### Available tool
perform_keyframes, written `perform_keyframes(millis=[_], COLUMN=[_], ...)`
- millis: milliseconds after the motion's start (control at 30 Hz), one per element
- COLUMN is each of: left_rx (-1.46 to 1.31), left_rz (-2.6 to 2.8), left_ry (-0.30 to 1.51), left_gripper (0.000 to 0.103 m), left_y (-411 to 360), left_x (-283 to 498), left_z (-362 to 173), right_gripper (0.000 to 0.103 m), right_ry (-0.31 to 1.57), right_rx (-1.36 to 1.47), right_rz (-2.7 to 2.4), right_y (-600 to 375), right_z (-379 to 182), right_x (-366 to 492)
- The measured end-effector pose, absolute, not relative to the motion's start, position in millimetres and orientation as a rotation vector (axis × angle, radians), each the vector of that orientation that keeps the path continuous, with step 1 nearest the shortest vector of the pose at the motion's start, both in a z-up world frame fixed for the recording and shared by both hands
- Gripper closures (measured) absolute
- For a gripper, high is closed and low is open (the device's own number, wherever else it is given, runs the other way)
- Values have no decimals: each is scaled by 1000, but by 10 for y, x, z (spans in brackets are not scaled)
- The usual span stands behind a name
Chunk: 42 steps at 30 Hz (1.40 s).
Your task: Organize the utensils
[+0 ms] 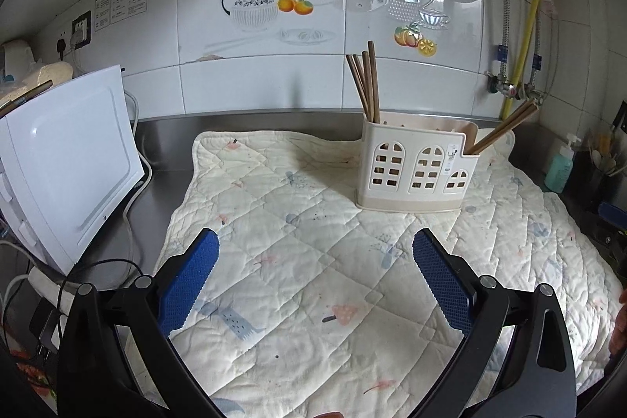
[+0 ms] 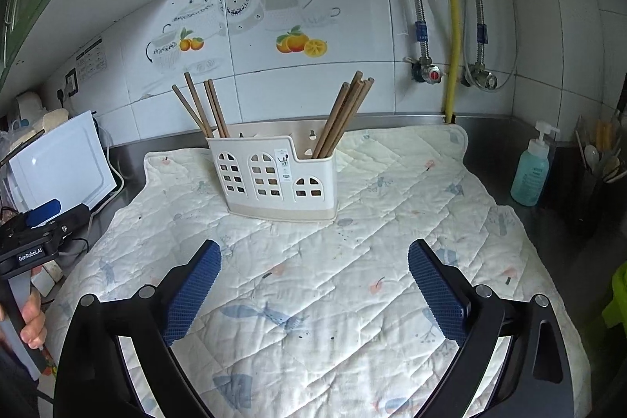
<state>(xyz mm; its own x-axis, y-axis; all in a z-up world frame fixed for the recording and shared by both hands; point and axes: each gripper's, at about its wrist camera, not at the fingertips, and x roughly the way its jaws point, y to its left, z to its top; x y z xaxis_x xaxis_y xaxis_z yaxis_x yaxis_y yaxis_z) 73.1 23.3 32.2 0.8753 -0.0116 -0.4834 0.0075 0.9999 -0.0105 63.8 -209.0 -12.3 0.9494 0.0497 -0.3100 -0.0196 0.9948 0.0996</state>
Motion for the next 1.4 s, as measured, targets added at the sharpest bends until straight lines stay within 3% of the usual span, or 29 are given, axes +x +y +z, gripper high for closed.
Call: perform_keyframes(millis=[1400], left_rx=[28], left_rz=[6], left_ry=[581], left_gripper=[5], left_y=[139], left_x=[728], left_z=[107], right_gripper=[9], right_ry=[372], right_rx=[116], right_rz=[47], right_y=[-2142], right_z=[-317], right_x=[690])
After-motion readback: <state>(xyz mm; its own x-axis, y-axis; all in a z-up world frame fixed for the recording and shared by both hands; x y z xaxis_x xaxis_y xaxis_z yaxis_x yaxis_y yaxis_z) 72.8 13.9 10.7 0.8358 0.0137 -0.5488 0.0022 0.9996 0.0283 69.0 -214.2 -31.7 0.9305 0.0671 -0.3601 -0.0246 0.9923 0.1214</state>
